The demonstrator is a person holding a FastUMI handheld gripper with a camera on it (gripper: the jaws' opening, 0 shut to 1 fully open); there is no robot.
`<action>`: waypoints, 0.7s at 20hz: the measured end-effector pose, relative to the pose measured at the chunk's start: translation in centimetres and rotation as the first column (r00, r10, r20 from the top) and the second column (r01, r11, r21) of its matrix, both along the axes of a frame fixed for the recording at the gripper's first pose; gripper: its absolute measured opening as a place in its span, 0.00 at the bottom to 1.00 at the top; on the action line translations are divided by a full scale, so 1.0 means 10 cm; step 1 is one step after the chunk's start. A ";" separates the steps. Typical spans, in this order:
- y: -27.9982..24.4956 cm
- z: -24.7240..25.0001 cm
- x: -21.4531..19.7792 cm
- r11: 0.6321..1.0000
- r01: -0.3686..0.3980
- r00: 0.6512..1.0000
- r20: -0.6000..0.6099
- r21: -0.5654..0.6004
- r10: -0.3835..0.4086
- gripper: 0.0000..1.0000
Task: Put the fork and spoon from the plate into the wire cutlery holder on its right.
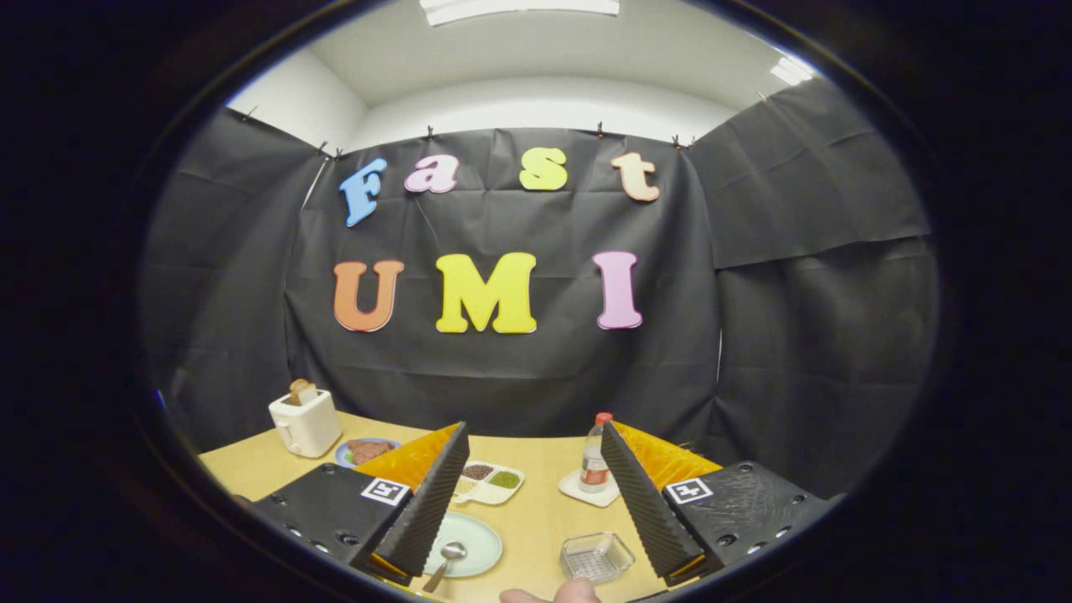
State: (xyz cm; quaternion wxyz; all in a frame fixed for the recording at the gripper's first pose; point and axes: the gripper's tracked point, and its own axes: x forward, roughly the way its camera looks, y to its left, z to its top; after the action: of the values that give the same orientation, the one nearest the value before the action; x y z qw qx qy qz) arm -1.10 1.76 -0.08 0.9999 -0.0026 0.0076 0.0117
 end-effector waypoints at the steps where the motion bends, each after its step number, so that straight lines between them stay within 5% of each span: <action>1: 0.00 0.00 0.00 1.000 0.001 1.000 -0.003 -0.001 -0.001 0.95; 14: 0.00 -0.09 0.03 1.000 0.018 0.998 -0.060 -0.020 -0.019 0.95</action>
State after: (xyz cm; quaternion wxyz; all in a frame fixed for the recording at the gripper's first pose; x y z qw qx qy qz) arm -0.85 1.72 -1.01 0.9992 -0.0118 0.0381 0.0026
